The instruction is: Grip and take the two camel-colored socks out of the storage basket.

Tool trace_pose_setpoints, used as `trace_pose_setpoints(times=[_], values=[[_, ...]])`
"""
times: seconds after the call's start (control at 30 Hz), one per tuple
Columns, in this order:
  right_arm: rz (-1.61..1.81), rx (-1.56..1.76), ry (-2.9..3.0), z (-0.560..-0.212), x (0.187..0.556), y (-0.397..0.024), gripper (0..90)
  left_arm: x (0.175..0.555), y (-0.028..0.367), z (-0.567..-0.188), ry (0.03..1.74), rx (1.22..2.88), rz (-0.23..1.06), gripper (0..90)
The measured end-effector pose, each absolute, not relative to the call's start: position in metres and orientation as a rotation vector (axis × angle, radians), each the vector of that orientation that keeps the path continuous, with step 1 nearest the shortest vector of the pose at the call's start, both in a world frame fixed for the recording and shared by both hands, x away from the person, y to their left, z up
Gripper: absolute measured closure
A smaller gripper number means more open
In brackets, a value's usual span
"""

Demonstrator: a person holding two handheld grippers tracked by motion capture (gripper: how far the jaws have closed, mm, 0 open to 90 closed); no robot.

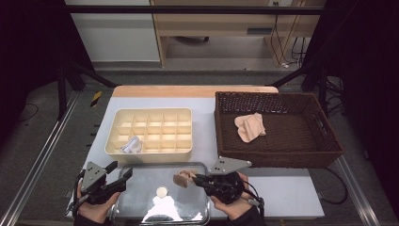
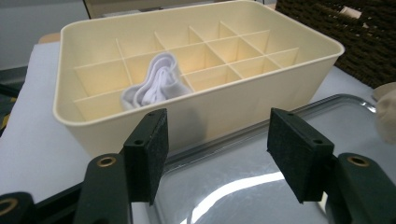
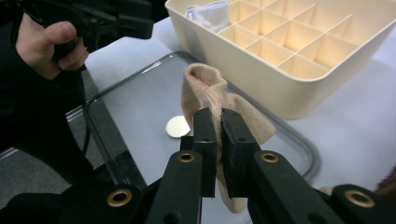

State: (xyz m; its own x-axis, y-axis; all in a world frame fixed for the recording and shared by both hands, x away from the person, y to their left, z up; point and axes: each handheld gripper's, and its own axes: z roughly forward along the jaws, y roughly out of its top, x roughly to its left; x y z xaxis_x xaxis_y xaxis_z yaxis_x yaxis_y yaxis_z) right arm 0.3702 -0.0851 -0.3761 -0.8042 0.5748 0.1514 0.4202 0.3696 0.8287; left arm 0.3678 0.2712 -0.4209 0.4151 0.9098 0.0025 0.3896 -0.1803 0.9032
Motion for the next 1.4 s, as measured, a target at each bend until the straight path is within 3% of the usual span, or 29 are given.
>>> trace_pose_setpoints(times=[0.2,0.57,0.87,1.1,1.4], values=[[1.434,0.902,2.496,-0.389,0.365,-0.075,85.5,0.365,0.251,-0.413,1.081,1.76,0.688,36.1],[1.416,1.016,2.49,-0.42,0.37,-0.082,85.2,0.365,0.208,-0.434,1.024,1.824,0.646,37.9],[1.339,1.116,2.483,-0.452,0.384,-0.092,85.0,0.369,0.206,-0.448,1.013,1.887,0.612,44.2],[1.28,1.128,2.436,-0.461,0.387,-0.096,78.9,0.373,0.203,-0.46,0.994,1.978,0.576,49.4],[1.274,1.103,2.423,-0.46,0.39,-0.096,73.4,0.37,0.203,-0.458,0.96,1.943,0.569,49.7]])
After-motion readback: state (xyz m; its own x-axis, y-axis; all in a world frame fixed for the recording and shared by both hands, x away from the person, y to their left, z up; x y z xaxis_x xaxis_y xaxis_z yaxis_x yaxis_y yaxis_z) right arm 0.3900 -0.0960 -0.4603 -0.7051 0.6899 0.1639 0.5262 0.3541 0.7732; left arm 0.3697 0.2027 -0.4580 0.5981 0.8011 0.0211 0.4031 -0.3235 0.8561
